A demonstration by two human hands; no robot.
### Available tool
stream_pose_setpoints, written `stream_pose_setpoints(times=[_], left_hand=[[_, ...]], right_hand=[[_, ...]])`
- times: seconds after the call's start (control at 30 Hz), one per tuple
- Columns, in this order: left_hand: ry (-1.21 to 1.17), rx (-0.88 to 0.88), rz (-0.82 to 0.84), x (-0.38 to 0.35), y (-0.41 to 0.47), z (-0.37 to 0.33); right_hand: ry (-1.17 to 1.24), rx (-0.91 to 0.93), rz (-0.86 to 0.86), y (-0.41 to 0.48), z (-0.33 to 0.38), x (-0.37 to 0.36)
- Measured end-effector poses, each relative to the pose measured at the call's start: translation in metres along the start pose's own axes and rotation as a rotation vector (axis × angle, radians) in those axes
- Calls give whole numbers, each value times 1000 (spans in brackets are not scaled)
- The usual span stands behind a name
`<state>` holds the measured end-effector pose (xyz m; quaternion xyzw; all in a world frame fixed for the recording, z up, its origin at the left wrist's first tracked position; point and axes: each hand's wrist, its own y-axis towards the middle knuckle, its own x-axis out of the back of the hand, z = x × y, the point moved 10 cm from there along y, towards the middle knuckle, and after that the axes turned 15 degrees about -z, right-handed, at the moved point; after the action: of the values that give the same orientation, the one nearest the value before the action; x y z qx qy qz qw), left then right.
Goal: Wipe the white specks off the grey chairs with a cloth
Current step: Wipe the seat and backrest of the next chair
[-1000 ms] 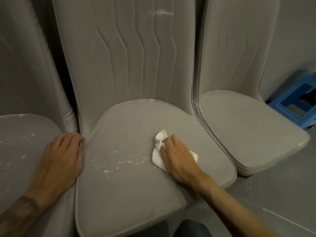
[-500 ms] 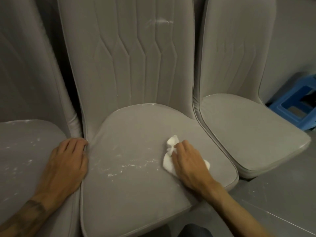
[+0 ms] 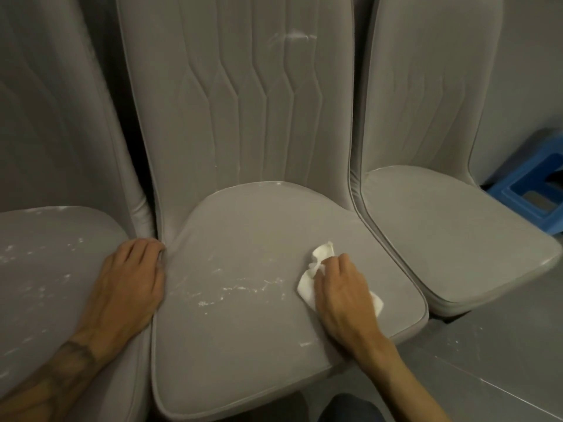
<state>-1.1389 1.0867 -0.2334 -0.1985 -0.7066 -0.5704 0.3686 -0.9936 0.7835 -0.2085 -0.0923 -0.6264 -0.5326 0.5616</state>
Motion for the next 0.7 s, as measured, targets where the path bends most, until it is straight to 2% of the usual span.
stream_pose_setpoints(times=[0.13,0.23,0.37,0.43,0.47,0.53,0.6,0.7], left_hand=[[11,-24,27,-3,-3,1],[19,-29,40,-4,-4,1],[3,0,70,-3,-3,-1],[-12,9,80,-1,-3,-1],[-24,18,79,0,-3,-2],[-46,20,64,5,-5,-5],[-49,1,43,14,-9,-11],[-55,-2,23,25,-20,-16]], right_hand=[[196,154,142,-40,68,-21],[176,206,185,-26,56,-22],[29,37,115,0,25,-16],[101,123,137,-19,64,-23],[124,233,176,-35,87,-30],[200,314,242,-48,100,-37],[232,278,210,-25,82,-37],[68,108,196,27,41,-54]])
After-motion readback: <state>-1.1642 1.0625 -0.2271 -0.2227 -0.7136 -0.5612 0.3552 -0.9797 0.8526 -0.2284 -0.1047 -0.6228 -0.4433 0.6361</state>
